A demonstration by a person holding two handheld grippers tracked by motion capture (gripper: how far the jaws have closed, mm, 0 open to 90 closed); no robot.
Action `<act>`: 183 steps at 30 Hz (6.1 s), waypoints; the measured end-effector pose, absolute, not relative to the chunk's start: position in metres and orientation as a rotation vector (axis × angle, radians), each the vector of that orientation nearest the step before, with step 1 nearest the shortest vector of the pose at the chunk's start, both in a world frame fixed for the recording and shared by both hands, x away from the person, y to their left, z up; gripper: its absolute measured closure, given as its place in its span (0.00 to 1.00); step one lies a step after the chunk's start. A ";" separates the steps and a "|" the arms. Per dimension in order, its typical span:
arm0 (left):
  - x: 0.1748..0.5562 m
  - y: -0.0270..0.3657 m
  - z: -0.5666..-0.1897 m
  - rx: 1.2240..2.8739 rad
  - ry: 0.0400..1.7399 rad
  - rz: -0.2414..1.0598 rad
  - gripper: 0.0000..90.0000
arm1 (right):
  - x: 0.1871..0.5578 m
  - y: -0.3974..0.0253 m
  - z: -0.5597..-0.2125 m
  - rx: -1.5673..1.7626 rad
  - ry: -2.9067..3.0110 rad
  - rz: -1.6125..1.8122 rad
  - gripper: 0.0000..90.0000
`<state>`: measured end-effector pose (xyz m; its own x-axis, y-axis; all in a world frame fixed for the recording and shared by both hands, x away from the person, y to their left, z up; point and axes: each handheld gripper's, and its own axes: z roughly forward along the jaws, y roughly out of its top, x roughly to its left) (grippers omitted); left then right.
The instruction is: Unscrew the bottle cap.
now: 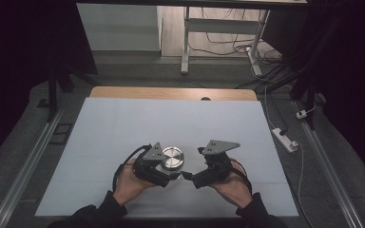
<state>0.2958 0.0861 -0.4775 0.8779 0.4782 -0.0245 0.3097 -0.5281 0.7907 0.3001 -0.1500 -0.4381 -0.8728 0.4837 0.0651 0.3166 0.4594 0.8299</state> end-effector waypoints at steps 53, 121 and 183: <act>0.303 0.084 -0.472 2.166 0.486 0.158 0.17 | 0.324 -0.123 -0.432 0.347 2.721 1.539 0.00; 0.303 0.083 -0.464 2.150 0.497 0.173 0.17 | 0.315 -0.113 -0.428 0.510 2.551 1.467 0.20; 0.309 0.086 -0.468 2.186 0.417 0.106 0.17 | 0.320 -0.124 -0.425 0.422 2.616 1.550 0.21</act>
<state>0.3085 0.0862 -0.4679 0.9400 0.3333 -0.0725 0.2577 -0.5545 0.7913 0.3204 -0.1237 -0.4246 -0.9597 0.2702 0.0775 0.1977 0.4528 0.8694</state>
